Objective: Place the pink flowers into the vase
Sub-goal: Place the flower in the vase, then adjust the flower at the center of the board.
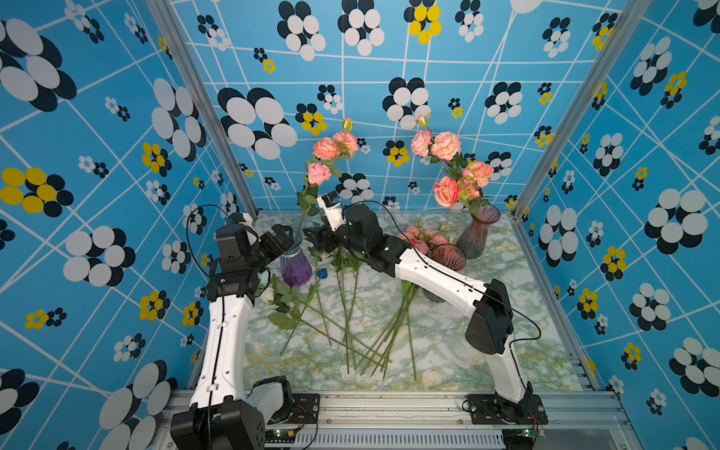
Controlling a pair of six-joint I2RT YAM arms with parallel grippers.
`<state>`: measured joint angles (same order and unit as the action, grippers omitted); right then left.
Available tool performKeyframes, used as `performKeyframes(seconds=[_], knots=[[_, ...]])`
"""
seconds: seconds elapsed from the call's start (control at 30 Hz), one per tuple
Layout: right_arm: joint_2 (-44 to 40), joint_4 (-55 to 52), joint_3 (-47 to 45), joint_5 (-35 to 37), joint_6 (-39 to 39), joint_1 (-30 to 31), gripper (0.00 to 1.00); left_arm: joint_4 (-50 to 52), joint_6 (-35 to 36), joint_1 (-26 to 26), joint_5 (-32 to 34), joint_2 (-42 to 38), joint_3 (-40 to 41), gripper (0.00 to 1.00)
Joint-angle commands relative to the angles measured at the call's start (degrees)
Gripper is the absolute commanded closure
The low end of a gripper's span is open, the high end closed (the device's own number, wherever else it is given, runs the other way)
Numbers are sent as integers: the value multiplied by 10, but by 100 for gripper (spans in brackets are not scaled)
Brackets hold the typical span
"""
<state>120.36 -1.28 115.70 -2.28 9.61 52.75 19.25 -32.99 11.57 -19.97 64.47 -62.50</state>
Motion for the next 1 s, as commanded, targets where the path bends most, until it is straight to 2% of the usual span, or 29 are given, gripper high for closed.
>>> performKeyframes(seconds=[0.0, 0.23, 0.3, 0.4, 0.57, 0.77, 0.97], knots=[[-44, -5, -34, 6, -9, 0, 25, -6, 10, -6, -6, 3, 3, 0], [-94, -18, -105, 26, -14, 0, 20, 5, 29, -24, 1, 5, -2, 1], [-113, -51, -122, 61, -11, 0, 20, 15, 47, -45, 6, 4, -9, 0], [-138, -154, -137, 130, 1, -5, 20, 34, 81, -104, 20, 7, -15, 0], [-170, -281, -211, 224, 85, -27, 21, 37, 112, -184, 32, 26, 3, 0], [-194, -371, -309, 248, 218, -55, 24, 49, 116, -232, 26, 50, 5, 0], [-174, -370, -361, 237, 280, -83, 30, 42, 110, -269, 30, 75, -2, 0]])
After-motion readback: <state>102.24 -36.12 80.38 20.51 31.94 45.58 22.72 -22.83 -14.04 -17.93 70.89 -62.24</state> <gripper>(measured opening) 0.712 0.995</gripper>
